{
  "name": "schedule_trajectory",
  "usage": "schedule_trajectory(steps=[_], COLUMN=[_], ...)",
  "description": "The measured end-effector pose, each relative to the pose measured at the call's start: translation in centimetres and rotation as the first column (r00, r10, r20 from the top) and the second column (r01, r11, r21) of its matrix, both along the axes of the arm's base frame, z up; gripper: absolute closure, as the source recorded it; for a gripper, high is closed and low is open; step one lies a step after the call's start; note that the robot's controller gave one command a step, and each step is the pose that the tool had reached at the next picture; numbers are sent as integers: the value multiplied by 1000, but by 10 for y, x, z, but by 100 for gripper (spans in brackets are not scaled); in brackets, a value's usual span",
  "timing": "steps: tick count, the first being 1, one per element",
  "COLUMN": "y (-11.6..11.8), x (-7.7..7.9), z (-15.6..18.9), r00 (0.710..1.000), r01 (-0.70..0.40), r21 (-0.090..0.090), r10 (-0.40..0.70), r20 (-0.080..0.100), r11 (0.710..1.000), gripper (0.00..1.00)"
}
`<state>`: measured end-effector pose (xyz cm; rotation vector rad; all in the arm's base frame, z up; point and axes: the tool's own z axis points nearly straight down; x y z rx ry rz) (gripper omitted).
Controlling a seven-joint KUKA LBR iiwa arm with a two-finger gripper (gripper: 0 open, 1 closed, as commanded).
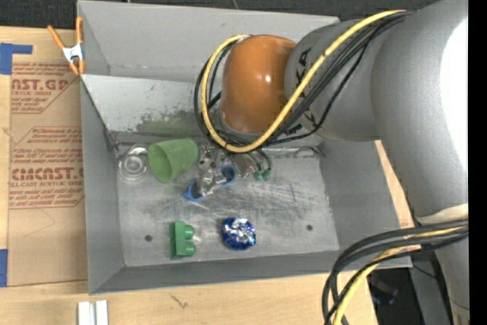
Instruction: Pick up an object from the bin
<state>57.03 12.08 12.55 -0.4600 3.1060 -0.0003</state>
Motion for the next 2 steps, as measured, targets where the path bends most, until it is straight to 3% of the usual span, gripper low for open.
schedule_trajectory(steps=[1, 2], y=[-30, -56], x=[-29, -67], z=[174, 82], r00=[999, 1000], r01=[36, 7], r21=[1, -2], r10=[-36, -7], r20=[10, -10], r11=[999, 1000], gripper=[100, 100])
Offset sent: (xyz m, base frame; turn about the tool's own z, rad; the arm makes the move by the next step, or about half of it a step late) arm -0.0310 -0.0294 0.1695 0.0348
